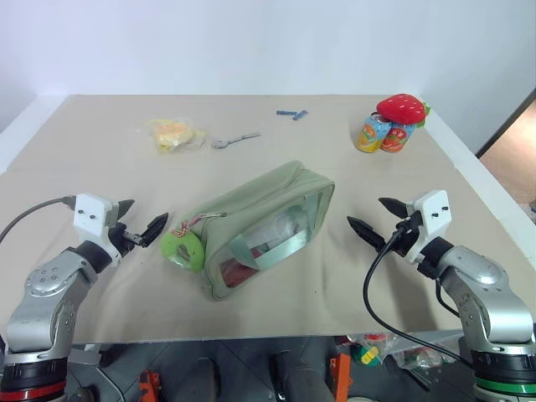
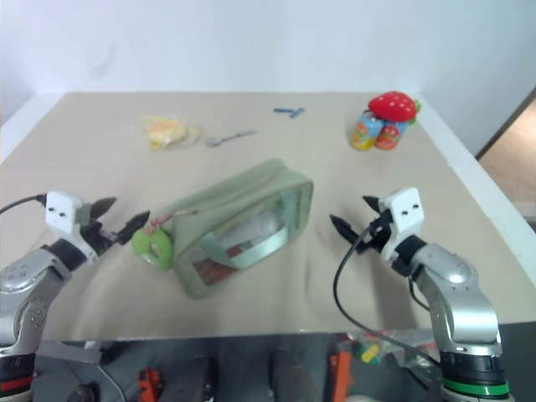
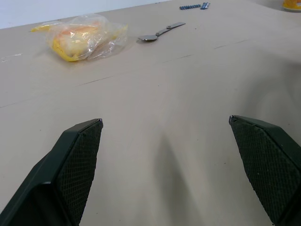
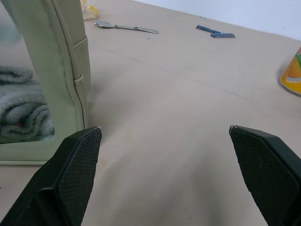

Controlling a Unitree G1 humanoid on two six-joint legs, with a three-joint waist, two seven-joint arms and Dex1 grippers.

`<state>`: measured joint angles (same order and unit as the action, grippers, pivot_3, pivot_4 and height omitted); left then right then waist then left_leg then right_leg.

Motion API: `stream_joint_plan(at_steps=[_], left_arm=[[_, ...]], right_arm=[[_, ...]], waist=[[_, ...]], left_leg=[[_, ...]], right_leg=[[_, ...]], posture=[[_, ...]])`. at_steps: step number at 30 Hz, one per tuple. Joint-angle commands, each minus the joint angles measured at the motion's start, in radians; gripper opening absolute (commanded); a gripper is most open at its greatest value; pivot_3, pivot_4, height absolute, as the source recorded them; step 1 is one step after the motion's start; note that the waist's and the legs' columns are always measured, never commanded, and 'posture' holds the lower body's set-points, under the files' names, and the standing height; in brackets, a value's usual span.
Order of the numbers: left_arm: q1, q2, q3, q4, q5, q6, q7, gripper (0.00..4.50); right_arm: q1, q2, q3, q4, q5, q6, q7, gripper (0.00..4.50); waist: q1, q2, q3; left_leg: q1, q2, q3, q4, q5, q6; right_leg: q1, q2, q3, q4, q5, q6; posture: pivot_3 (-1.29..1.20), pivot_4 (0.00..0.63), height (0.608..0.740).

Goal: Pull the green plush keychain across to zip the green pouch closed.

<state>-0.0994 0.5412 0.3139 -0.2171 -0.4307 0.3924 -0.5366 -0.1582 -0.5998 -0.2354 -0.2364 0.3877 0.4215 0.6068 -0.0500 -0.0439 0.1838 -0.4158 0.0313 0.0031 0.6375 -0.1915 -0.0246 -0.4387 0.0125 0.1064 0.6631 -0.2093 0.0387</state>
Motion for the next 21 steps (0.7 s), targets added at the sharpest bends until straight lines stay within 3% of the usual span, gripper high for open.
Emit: stream_joint_plan(at_steps=[1, 15, 21], left_arm=[[-0.028, 0.019, 0.004, -0.018, -0.013, 0.019, -0.004, 4.46], [-0.063, 0.029, -0.005, -0.002, -0.036, 0.036, -0.058, 4.46], [-0.242, 0.077, 0.037, -0.043, -0.207, 0.140, -0.109, 4.46]], right_arm=[[-0.012, -0.011, -0.013, -0.015, -0.002, -0.013, -0.003, 4.50], [0.011, 0.001, -0.023, -0.032, 0.013, 0.011, -0.030, 4.50], [-0.047, -0.017, -0.034, 0.007, 0.018, -0.019, -0.006, 4.50]], waist=[[0.000, 0.000, 0.000], [0.000, 0.000, 0.000], [0.000, 0.000, 0.000]], left_leg=[[0.000, 0.000, 0.000, 0.000, 0.000, 0.000], [0.000, 0.000, 0.000, 0.000, 0.000, 0.000], [-0.001, 0.000, -0.001, 0.001, 0.000, 0.000]], right_leg=[[0.000, 0.000, 0.000, 0.000, 0.000, 0.000], [0.000, 0.000, 0.000, 0.000, 0.000, 0.000], [0.000, 0.000, -0.001, 0.000, 0.000, 0.000]], posture=[[0.00, 0.150, 0.740], [0.00, 0.150, 0.740], [0.00, 0.150, 0.740]])
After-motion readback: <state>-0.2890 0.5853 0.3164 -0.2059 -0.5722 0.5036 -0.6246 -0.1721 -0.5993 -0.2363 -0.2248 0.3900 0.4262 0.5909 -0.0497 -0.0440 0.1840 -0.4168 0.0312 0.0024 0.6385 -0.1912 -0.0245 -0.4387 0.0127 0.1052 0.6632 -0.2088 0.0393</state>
